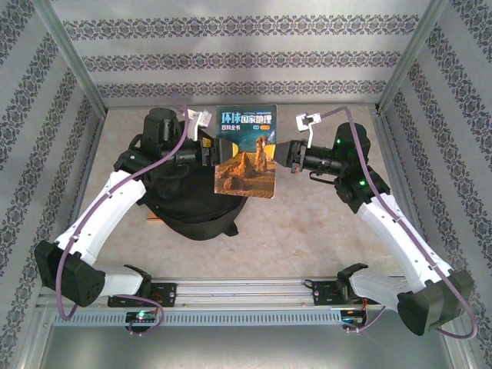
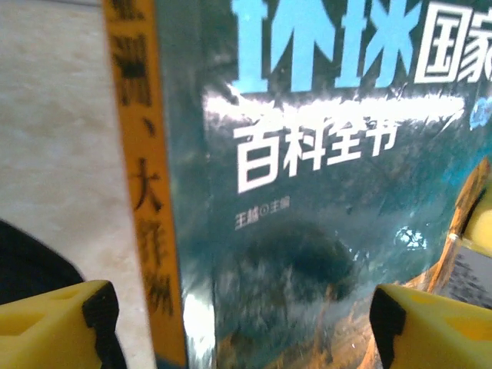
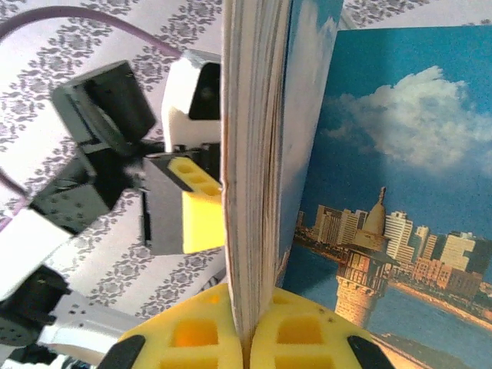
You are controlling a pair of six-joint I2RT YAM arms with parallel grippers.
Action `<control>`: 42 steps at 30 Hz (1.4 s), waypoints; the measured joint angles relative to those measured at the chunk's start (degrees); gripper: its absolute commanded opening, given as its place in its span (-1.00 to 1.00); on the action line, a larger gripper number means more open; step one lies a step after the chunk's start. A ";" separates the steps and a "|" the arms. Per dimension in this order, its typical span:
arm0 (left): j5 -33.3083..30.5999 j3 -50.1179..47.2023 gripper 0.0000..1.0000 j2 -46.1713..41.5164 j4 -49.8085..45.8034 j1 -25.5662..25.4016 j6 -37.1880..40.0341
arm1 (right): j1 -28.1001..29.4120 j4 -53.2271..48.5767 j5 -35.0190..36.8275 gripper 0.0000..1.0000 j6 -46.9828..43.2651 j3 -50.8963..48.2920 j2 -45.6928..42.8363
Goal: Pack the student bag
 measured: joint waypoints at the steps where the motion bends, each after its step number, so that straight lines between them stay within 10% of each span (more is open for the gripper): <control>1: 1.81 -0.92 0.43 0.00 2.16 0.11 -1.51 | -0.02 0.87 -0.68 -1.00 0.72 -0.02 0.02; 13: 13.40 -6.43 -1.00 -1.25 22.03 2.71 -14.56 | -2.67 -0.15 1.22 -1.00 1.16 -0.11 0.61; 17: 15.21 -9.18 -1.00 -1.22 29.24 2.82 -20.06 | -2.71 -2.34 4.72 0.10 0.79 -0.09 1.40; 23: 13.60 -11.52 -1.00 -1.14 39.65 2.84 -28.63 | -2.73 -2.97 17.27 0.77 5.09 -4.24 -0.59; 42: -7.39 -17.38 -1.00 -5.40 51.21 3.19 -41.75 | 15.23 41.70 30.40 0.95 38.86 -17.25 7.91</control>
